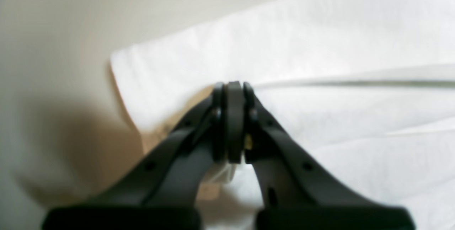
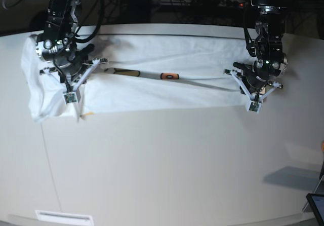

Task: Fold the T-shirt properly
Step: 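Fold the sleeve end over the shirt with the right gripper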

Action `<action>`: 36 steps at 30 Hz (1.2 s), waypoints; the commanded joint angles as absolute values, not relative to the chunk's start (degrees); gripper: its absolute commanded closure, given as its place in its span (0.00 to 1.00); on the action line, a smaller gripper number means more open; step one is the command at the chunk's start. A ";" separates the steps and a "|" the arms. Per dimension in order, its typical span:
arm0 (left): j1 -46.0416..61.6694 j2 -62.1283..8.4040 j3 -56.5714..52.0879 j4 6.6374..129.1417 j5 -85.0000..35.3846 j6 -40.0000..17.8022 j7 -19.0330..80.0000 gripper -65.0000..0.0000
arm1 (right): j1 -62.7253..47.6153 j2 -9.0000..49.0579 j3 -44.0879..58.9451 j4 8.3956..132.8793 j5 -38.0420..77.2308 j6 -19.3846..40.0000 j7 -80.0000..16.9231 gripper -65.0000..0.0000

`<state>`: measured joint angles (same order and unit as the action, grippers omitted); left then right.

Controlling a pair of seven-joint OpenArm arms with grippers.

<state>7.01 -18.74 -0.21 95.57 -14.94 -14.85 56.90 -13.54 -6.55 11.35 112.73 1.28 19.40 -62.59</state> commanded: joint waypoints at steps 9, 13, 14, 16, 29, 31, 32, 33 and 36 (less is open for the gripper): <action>6.99 -19.12 -0.13 95.69 -14.81 -14.90 58.07 1.00 | -16.92 -6.20 11.38 113.98 19.03 9.19 -61.67 1.00; 7.08 -19.12 -0.13 95.69 -14.81 -14.90 58.07 1.00 | -17.71 -6.20 11.30 113.98 21.05 7.87 -61.67 1.00; 7.16 -19.12 -0.13 95.69 -14.81 -14.90 58.07 1.00 | -18.24 -6.20 11.30 113.98 21.05 7.87 -61.67 1.00; 7.16 -19.30 -0.13 95.60 -14.81 -14.90 58.07 1.00 | -18.86 -6.20 11.30 113.98 21.14 7.87 -60.18 1.00; 7.16 -19.21 -0.13 95.60 -14.81 -14.90 58.07 1.00 | -24.84 -6.20 11.03 114.86 21.23 7.96 -46.73 1.00; 7.16 -19.21 -0.13 95.60 -14.81 -14.90 58.07 1.00 | -26.24 -6.20 10.95 114.86 21.32 8.04 -43.03 1.00; 7.16 -19.21 -0.13 95.60 -14.81 -14.90 58.07 1.00 | -26.95 -6.20 10.95 114.95 22.20 8.04 -40.92 1.00; 7.16 -19.21 -0.13 95.60 -14.81 -14.90 58.07 1.00 | -27.56 -6.20 10.86 114.95 23.52 8.04 -39.43 1.00; 7.25 -19.21 -0.13 95.60 -14.81 -14.90 58.07 1.00 | -28.70 -5.32 10.86 115.12 25.80 7.96 -38.29 1.00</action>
<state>7.05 -18.85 -0.21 95.55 -14.85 -14.85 56.86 -28.80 -5.54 10.85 113.86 25.28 7.84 -39.51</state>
